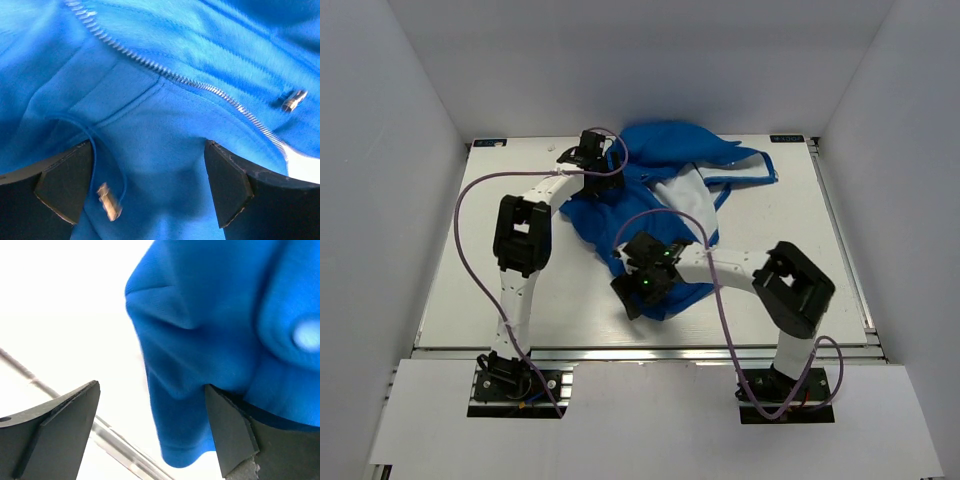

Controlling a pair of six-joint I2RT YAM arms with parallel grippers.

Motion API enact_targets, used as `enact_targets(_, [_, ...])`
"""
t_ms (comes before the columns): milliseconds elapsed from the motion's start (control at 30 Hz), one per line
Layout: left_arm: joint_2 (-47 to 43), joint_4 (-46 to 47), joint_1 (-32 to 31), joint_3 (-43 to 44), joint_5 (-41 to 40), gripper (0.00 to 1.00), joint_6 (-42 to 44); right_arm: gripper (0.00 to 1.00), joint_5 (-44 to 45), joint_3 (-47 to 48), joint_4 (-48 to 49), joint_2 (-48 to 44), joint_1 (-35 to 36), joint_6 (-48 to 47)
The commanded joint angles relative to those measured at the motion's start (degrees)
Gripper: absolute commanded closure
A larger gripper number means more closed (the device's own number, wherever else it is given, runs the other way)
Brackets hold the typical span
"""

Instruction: Zip up the jacket

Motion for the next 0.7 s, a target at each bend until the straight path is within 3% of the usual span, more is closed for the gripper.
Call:
enact_targets(0, [-10.63, 0.36, -0.13, -0.49, -6.58, 0.02, 1.76, 0.11, -7.53, 7.32, -4.36, 3.91, 1.23, -4.83])
enact_targets(67, [-15.04, 1.76, -0.13, -6.02, -9.15, 0.02, 2.47, 0.11, -10.61, 11.02, -3.23, 2.60, 1.23, -7.47])
enact_targets(167, [-22.60, 1.68, -0.04, -11.74, -11.53, 0.02, 3.26, 0.11, -8.43, 13.57, -2.79, -1.34, 0.70, -8.62])
enact_targets(300, [-27.62, -3.59, -0.04, -14.12, -10.49, 0.02, 2.73, 0.11, -7.10, 13.75, -3.13, -7.59, -7.28, -8.62])
enact_targets(400, [-31.22, -3.43, -0.22, -18.86, -1.98, 0.02, 1.86, 0.11, -5.60, 13.84, -3.49, -10.94, -17.29, -9.67])
enact_targets(433, [-32.36, -0.55, -0.39, -20.96, 4.31, 0.02, 1.68, 0.11, -5.86, 14.19, -3.75, -11.12, -20.10, -10.46])
enact_targets(500, [-34.92, 2.37, -1.71, -27.20, 8.75, 0.02, -0.50, 0.11, -3.86, 16.56, -4.19, -10.42, -26.88, -12.82])
enact_targets(600, [-35.45, 7.90, -3.99, -33.71, 16.75, 0.02, -2.88, 0.11, 4.48, 21.38, -3.49, -4.82, -34.17, -15.82])
enact_targets(667, [-34.49, 10.10, -4.52, -37.22, 21.48, 0.02, -4.64, 0.11, 3.54, 29.25, -5.24, -0.42, -40.83, -16.00])
